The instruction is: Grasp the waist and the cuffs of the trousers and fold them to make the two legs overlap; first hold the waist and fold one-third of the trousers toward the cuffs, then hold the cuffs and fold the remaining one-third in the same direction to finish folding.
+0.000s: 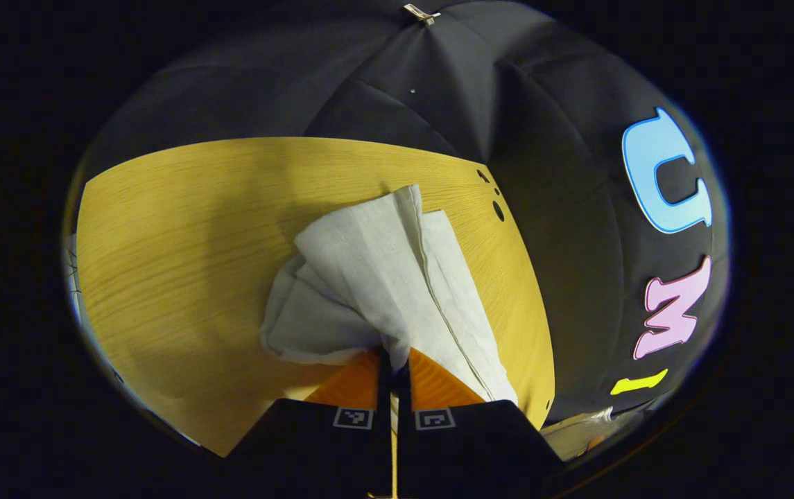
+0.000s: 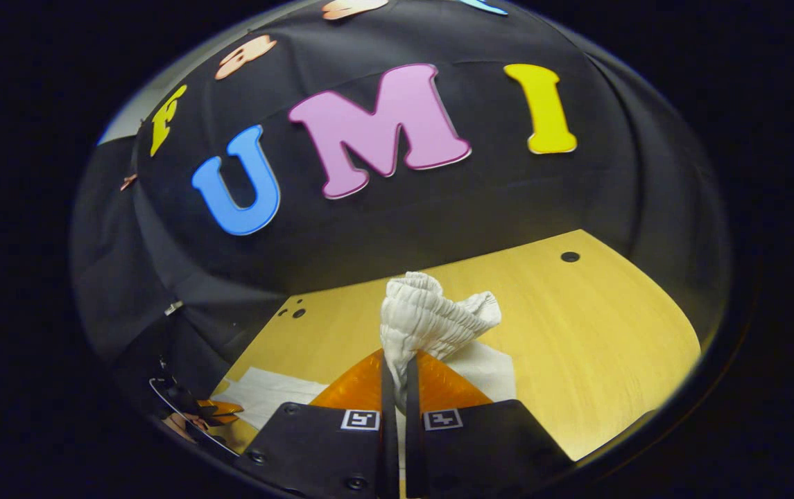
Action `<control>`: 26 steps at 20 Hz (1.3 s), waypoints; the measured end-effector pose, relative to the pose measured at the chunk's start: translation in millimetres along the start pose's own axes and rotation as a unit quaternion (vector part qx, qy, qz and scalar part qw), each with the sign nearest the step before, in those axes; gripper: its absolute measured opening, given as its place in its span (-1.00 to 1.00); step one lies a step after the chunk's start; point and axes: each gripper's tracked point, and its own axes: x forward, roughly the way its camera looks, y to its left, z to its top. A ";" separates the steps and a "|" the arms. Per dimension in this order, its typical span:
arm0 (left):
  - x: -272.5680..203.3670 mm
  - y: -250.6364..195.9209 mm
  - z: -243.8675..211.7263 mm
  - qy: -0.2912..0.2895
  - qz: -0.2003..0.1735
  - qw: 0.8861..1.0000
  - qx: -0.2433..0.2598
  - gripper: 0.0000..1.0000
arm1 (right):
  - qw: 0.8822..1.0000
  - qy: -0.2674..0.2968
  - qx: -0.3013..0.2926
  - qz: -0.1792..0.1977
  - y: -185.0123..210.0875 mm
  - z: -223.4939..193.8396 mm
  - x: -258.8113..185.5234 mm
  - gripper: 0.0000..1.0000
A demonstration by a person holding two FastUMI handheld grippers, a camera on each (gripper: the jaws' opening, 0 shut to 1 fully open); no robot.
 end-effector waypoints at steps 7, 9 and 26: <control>0.0 0.7 1.0 -0.007 0.006 1.000 0.002 -0.84 | 0.987 0.110 -0.088 0.076 93.0 -106.8 49.5 -0.83; -0.6 0.1 1.6 -0.008 0.005 1.000 0.001 -0.84 | 0.981 0.144 -0.083 0.103 113.8 -135.2 61.2 -0.84; -2.9 -2.0 4.6 -0.010 -0.003 1.000 -0.007 -0.84 | 0.966 0.212 0.067 0.133 110.4 -162.9 22.0 0.03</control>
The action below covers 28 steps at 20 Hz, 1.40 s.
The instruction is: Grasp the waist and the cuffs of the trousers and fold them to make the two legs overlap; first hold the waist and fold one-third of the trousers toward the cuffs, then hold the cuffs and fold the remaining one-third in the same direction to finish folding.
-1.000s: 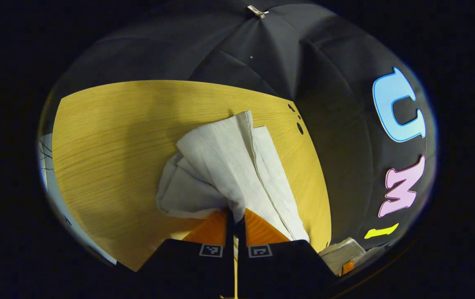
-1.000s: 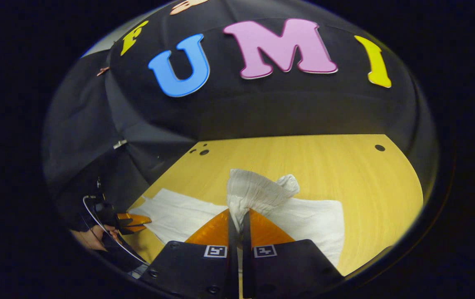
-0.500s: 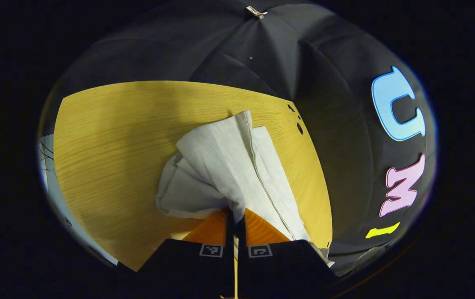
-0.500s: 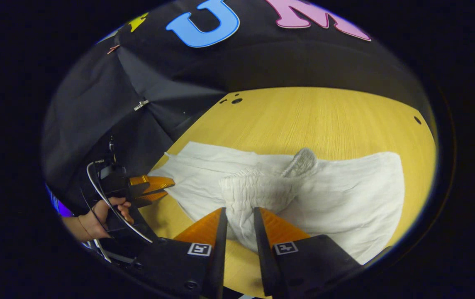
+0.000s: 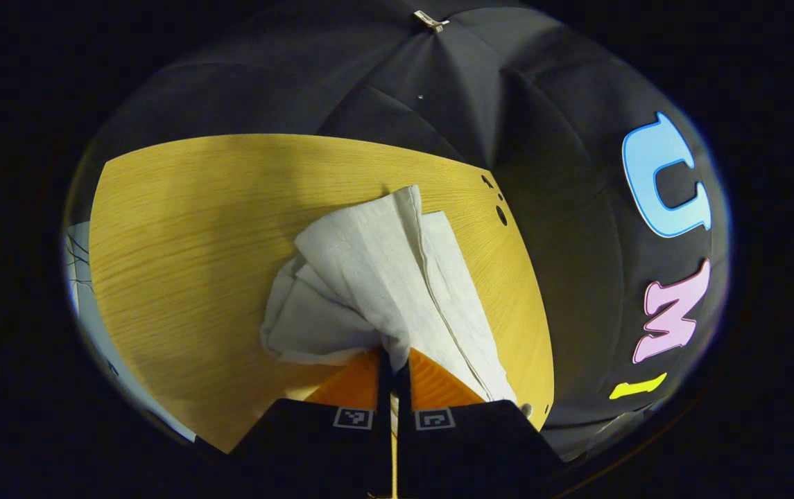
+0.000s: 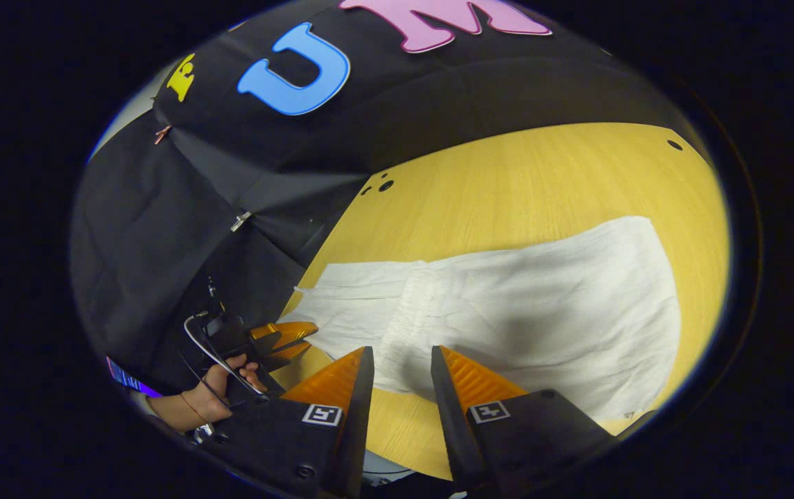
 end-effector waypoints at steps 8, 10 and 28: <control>-28.7 -58.6 14.6 -0.033 -0.085 0.996 0.001 -0.87 | 0.995 -0.051 0.040 -0.073 -88.0 17.1 -77.2 0.03; -38.6 -81.7 14.2 -0.039 -0.106 0.993 0.021 -0.87 | 0.992 -0.065 0.054 -0.089 -105.0 18.3 -93.2 0.03; -66.7 -289.9 -157.0 0.023 -0.223 0.923 0.313 -0.87 | 0.976 -0.130 0.108 -0.140 -186.7 23.3 -200.5 0.03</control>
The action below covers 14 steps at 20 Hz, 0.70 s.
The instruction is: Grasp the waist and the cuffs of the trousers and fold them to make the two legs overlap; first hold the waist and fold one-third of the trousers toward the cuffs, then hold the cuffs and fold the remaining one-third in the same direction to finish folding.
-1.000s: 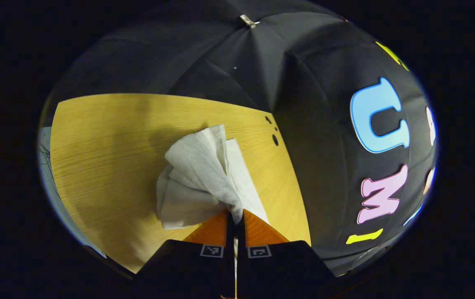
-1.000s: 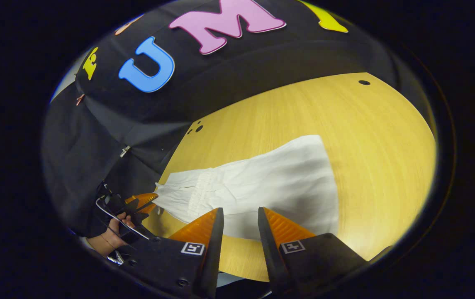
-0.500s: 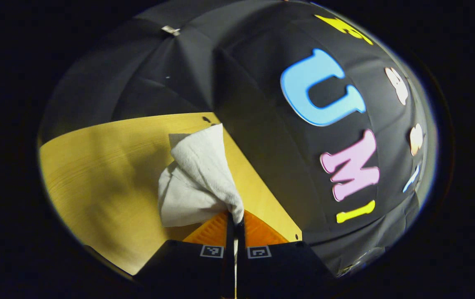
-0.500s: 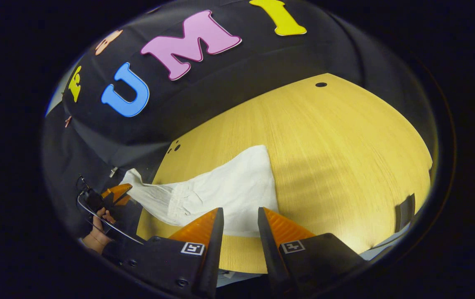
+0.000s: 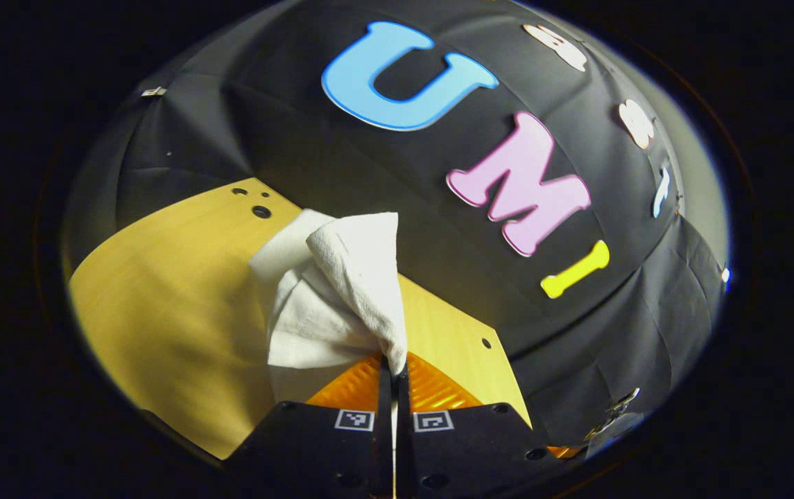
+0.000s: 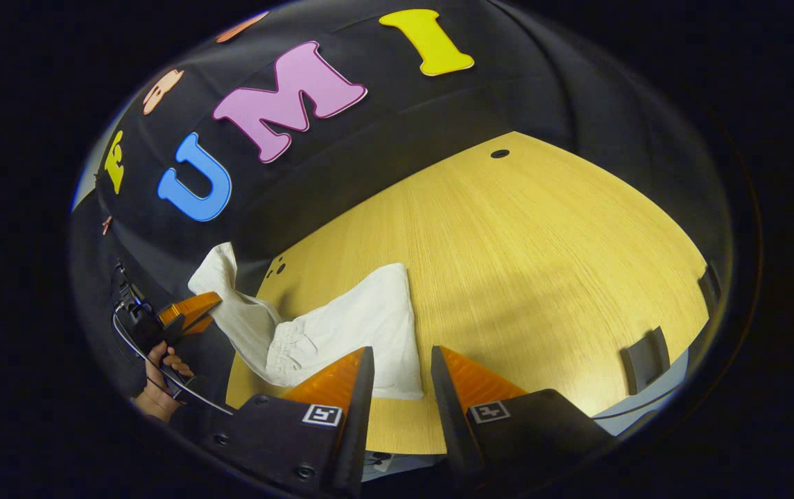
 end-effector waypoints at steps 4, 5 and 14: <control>17.4 -31.8 -33.5 0.031 -0.013 0.999 0.037 -0.87 | 1.000 -0.002 0.007 -0.008 -16.5 2.0 -9.4 0.03; 20.9 -38.2 -44.5 0.040 -0.017 0.998 0.044 -0.87 | 1.000 -0.001 0.009 -0.009 -20.1 1.6 -11.0 0.03; 39.2 -38.0 -165.8 0.177 -0.019 0.970 0.167 -0.87 | 1.000 -0.003 0.025 -0.016 -37.7 12.2 -10.2 0.03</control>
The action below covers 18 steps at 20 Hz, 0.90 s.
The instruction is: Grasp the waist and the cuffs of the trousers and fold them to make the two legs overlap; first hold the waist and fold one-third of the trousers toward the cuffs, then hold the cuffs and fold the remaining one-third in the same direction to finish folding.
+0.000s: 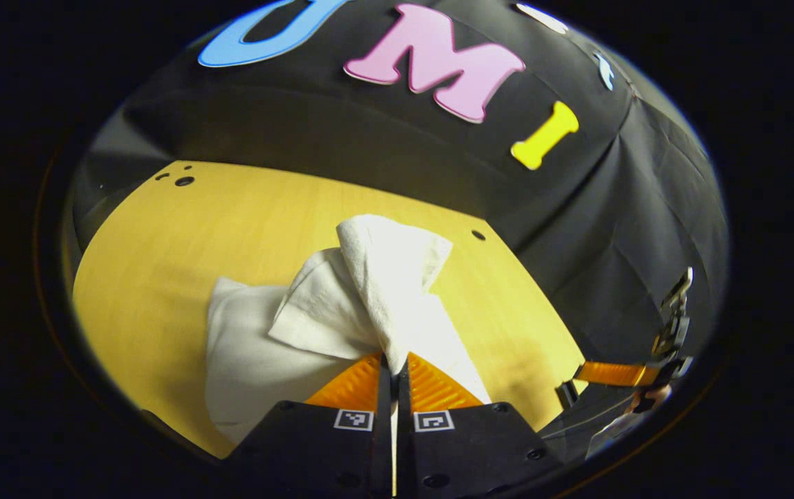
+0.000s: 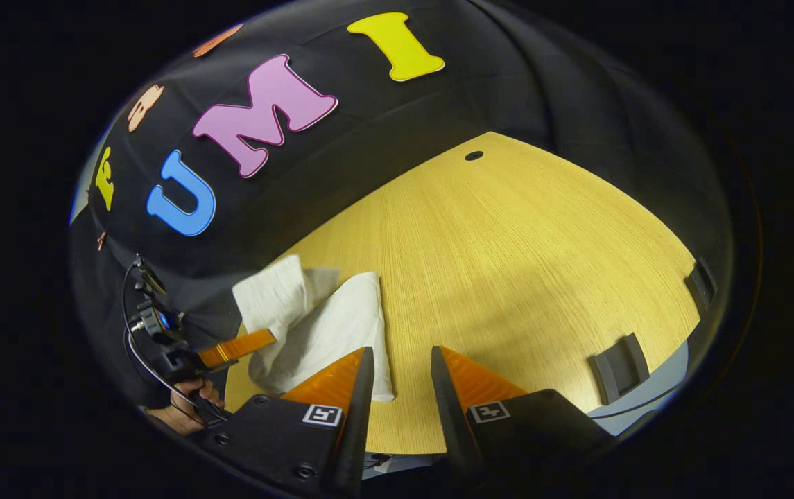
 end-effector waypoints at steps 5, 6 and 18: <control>1.7 -28.1 -43.7 0.051 -0.048 0.997 0.037 -0.54 | 1.000 0.008 0.001 0.003 0.3 -2.4 6.1 0.03; -0.4 -36.0 -47.7 0.054 -0.059 0.996 0.042 -0.40 | 1.000 0.009 0.001 0.004 1.9 -3.1 7.2 0.03; -52.2 -64.2 -59.4 0.055 -0.105 0.993 0.025 0.27 | 0.999 0.013 -0.026 0.037 45.0 -10.3 9.7 0.03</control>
